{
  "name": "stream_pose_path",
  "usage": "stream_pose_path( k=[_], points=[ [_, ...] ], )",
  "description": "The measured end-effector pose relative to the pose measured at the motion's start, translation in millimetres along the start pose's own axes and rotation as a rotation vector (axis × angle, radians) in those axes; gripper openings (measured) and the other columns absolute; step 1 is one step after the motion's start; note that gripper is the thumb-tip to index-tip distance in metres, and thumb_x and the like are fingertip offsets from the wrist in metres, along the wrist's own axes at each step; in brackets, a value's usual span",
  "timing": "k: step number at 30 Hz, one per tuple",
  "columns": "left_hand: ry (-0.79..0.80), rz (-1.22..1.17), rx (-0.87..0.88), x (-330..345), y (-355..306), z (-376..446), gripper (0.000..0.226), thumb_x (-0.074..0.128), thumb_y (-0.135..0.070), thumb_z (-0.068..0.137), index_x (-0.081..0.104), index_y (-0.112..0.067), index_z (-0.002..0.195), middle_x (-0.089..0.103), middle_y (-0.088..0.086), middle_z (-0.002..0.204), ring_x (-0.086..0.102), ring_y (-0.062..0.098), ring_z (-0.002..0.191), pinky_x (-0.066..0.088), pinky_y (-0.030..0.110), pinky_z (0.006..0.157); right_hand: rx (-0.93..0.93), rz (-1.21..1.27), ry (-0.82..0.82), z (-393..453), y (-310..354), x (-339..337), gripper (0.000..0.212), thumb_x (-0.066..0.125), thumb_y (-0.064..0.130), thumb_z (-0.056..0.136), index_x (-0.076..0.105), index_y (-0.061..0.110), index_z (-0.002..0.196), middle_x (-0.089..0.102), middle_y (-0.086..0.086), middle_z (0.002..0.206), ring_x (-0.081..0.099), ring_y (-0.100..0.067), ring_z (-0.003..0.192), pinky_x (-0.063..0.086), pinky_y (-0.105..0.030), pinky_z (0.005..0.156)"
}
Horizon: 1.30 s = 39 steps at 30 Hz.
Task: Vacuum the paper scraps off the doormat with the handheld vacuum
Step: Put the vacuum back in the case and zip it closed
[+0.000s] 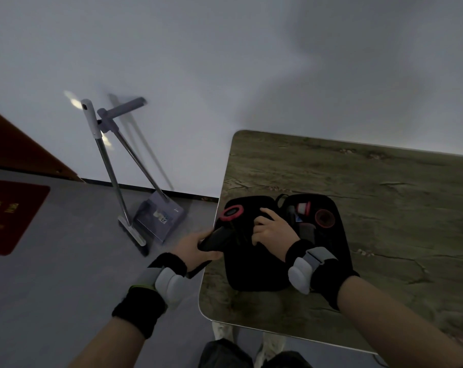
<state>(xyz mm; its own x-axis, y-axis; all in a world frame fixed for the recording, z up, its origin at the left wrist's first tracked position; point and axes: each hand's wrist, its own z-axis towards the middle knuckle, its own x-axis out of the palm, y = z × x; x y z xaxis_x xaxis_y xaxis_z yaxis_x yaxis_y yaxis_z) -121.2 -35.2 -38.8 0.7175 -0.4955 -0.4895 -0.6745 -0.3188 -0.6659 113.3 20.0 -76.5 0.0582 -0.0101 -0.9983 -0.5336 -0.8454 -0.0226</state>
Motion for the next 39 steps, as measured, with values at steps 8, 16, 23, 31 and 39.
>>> stream_pose_path(
  k=[8,16,23,31,39],
  points=[
    [-0.064,-0.228,-0.153,19,-7,20,0.041,0.055,-0.027,0.094,0.050,-0.009,0.131,0.064,0.016,0.109,0.063,0.028,0.096,0.051,0.036,0.084,0.101,0.125,-0.185,-2,-2,5,0.031,0.088,0.009,0.053,0.066,0.030,0.060,0.061,0.012,0.062,0.060,-0.013,0.083,0.027,-0.038,0.103],
    [-0.223,-0.269,-0.176,41,-9,32,0.028,0.067,-0.034,0.085,0.058,-0.009,0.092,0.060,0.004,0.081,0.058,0.023,0.077,0.041,0.026,0.059,0.272,0.390,-0.412,-9,5,23,0.021,0.052,0.010,0.077,0.065,0.018,0.063,0.066,0.005,0.065,0.049,-0.010,0.092,0.022,-0.029,0.107],
    [-0.445,-0.214,-0.201,53,-12,44,0.028,0.066,-0.029,0.086,0.052,-0.021,0.063,0.050,-0.006,0.058,0.054,0.023,0.068,0.036,0.027,0.063,0.300,0.383,-0.319,-11,7,19,0.031,0.059,0.001,0.064,0.071,0.016,0.089,0.070,0.001,0.078,0.052,-0.017,0.095,0.015,-0.027,0.109],
    [-0.464,-0.518,-0.224,33,-5,49,0.028,0.055,-0.017,0.094,0.047,-0.013,0.067,0.055,0.012,0.074,0.056,0.029,0.076,0.052,0.037,0.058,0.174,0.233,-0.104,-15,10,12,0.052,0.045,0.046,0.082,0.058,0.023,0.127,0.057,0.004,0.081,0.053,-0.020,0.092,0.013,-0.043,0.116],
    [-0.569,-0.257,-0.030,4,6,38,0.020,0.056,-0.020,0.093,0.054,-0.012,0.075,0.059,0.008,0.073,0.053,0.024,0.068,0.045,0.042,0.069,0.343,0.202,0.164,-12,31,-12,0.104,0.009,0.093,0.064,0.040,0.030,0.141,0.054,-0.006,0.110,0.047,-0.031,0.112,0.002,-0.053,0.113]
  ],
)
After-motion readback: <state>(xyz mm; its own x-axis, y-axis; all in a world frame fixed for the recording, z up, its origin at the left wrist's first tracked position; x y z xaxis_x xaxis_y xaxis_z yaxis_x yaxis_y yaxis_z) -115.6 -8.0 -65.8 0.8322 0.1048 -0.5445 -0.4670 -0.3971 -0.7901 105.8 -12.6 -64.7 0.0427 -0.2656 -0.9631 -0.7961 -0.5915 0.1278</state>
